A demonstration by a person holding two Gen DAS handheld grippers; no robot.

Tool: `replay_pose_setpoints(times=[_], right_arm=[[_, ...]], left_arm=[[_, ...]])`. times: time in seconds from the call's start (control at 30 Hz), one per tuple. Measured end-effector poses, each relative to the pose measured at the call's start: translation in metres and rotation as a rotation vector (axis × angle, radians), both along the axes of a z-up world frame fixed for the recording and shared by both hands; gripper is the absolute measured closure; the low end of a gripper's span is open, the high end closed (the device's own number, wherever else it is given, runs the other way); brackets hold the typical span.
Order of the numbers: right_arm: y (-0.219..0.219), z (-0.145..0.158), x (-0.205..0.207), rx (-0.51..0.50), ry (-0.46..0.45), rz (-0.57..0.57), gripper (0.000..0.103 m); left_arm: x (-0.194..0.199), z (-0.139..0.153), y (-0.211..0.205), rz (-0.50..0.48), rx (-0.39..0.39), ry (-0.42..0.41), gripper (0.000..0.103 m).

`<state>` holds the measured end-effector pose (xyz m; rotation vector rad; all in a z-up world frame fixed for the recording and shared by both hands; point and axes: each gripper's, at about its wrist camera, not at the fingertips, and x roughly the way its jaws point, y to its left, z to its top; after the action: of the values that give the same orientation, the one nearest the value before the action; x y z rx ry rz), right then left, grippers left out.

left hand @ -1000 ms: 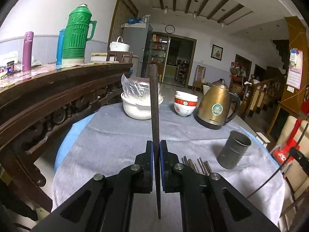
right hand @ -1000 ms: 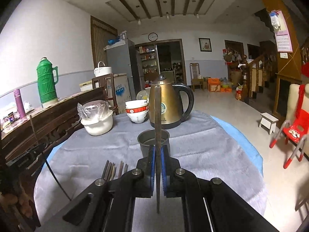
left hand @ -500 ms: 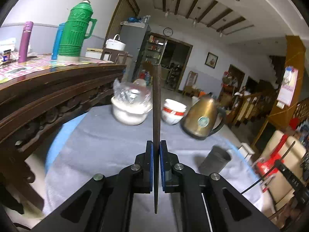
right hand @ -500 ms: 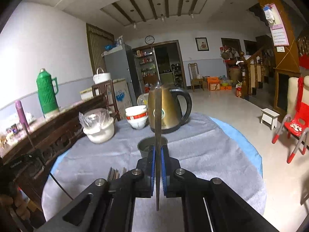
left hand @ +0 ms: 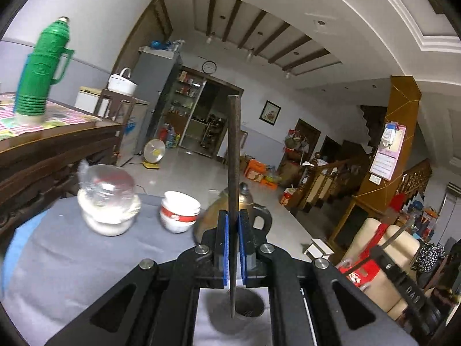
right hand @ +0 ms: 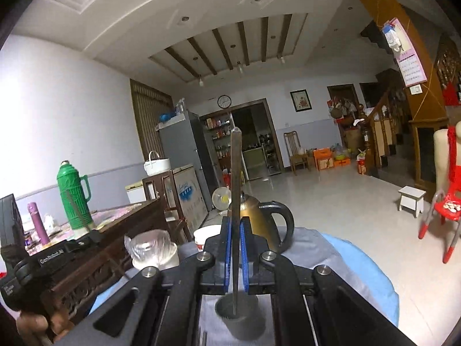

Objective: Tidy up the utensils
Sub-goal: 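Lift both held chopsticks upright and carry them over the grey holder cup, then open both tools to drop the chopsticks into the grey holder cup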

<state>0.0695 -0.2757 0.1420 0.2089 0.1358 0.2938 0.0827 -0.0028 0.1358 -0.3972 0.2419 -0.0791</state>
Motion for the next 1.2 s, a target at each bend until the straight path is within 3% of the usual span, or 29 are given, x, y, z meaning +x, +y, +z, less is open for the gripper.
replay_pose_setpoints(times=[0.2,0.37,0.6,0.8,0.87,0.93,1.0,1.03,1.07,1.2], right_arm=[[0.013,-0.018,0.041,-0.022,0.054,0.006,0.097],[0.011,-0.044,0.069,-0.026,0.126,0.018,0.097],[0.009,-0.073,0.093,-0.034,0.220,0.053,0.097],[0.015,-0.086,0.111,-0.042,0.315,0.085,0.095],[0.015,-0.090,0.116,-0.041,0.359,0.087,0.094],[0.015,-0.089,0.115,-0.043,0.375,0.074,0.093],[0.012,-0.086,0.111,-0.034,0.381,0.060,0.074],[0.009,-0.081,0.106,-0.019,0.375,0.059,0.047],[0.006,-0.076,0.100,0.000,0.356,0.059,0.027],[-0.001,-0.058,0.070,-0.005,0.309,0.034,0.027]], left_arm=[[0.047,-0.016,-0.029,-0.023,0.038,0.031,0.097],[0.078,-0.046,-0.041,-0.043,0.047,0.111,0.096],[0.096,-0.075,-0.054,-0.070,0.067,0.203,0.096],[0.101,-0.083,-0.058,-0.089,0.079,0.265,0.096],[0.101,-0.083,-0.057,-0.089,0.080,0.281,0.091],[0.098,-0.080,-0.053,-0.098,0.069,0.300,0.065],[0.085,-0.071,-0.046,-0.089,0.051,0.286,0.052],[0.082,-0.068,-0.044,-0.085,0.051,0.279,0.045],[0.072,-0.060,-0.038,-0.079,0.046,0.267,0.043],[0.037,-0.038,-0.012,-0.053,0.023,0.220,0.038]])
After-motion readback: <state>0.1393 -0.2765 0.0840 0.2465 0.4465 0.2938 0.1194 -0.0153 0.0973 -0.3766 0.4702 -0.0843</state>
